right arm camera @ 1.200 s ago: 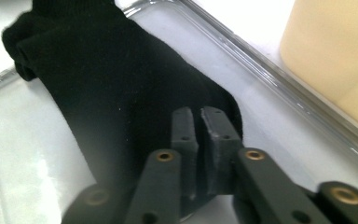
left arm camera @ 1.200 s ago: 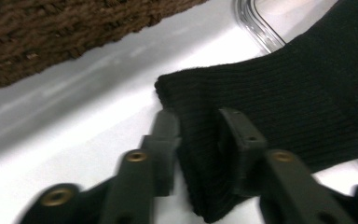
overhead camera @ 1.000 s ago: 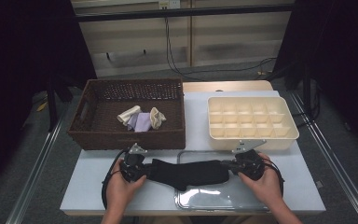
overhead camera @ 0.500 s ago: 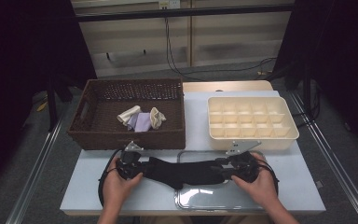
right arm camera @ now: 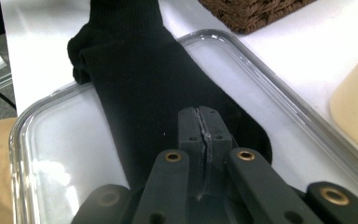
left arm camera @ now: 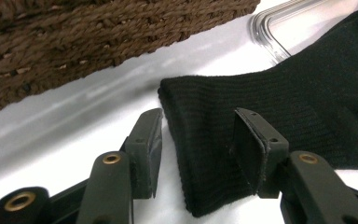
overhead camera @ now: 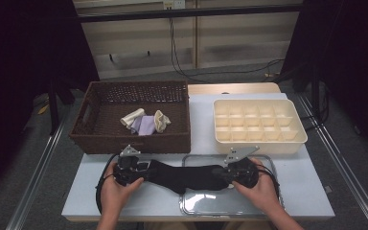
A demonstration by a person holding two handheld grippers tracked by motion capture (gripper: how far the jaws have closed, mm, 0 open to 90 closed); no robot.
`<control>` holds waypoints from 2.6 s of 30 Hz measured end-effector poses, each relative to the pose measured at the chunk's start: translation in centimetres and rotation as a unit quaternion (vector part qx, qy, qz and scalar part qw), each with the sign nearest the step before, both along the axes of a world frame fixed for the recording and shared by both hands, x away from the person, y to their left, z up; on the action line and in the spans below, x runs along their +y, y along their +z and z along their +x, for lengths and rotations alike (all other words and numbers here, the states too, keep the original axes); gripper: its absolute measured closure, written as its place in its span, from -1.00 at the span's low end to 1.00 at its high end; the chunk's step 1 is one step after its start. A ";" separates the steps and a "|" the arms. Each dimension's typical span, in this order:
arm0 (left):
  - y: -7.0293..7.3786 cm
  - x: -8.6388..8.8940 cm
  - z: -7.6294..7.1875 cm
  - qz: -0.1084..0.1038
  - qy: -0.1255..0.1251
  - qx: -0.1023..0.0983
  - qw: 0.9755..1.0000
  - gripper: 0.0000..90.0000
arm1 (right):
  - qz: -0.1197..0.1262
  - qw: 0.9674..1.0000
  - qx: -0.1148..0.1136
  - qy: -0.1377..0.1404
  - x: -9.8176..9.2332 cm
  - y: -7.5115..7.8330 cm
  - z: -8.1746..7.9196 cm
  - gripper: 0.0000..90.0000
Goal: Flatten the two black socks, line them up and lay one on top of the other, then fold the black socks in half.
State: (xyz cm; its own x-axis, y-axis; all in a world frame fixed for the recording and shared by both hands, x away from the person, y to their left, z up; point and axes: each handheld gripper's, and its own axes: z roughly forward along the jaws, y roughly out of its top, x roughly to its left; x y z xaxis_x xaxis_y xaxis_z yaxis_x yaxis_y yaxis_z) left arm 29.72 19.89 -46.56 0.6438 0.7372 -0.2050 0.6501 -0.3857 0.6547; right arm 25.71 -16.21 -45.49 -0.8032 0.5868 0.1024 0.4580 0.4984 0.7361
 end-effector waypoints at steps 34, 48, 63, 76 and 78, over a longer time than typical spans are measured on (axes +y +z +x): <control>-0.6 -1.1 -0.8 0.001 0.010 0.017 1.000 0.74 | 0.009 0.999 0.004 0.043 3.2 -0.3 0.4 1.00; 1.6 0.1 -0.3 -0.050 -0.001 0.062 0.997 0.74 | 0.012 0.998 0.006 0.064 4.9 -0.6 0.3 1.00; 4.5 -0.5 0.6 -0.055 -0.025 0.083 0.995 0.73 | 0.000 0.996 0.006 0.083 7.5 -0.9 1.1 1.00; 7.2 -1.1 0.9 -0.039 -0.041 0.096 0.994 0.74 | -0.013 0.994 0.006 0.105 11.2 -1.8 2.0 1.00; 7.6 -1.3 0.9 -0.035 -0.045 0.095 0.994 0.74 | -0.010 0.995 0.009 0.102 11.9 -1.9 2.1 1.00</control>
State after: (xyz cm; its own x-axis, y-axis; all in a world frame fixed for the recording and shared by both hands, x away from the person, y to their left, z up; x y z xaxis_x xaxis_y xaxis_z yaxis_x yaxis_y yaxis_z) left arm 30.67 18.56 -38.98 0.6514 0.6578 -0.3782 0.7297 -0.4065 0.5498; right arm 27.77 -4.34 -47.40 -0.9041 0.4137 0.1073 0.3582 0.5967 0.7181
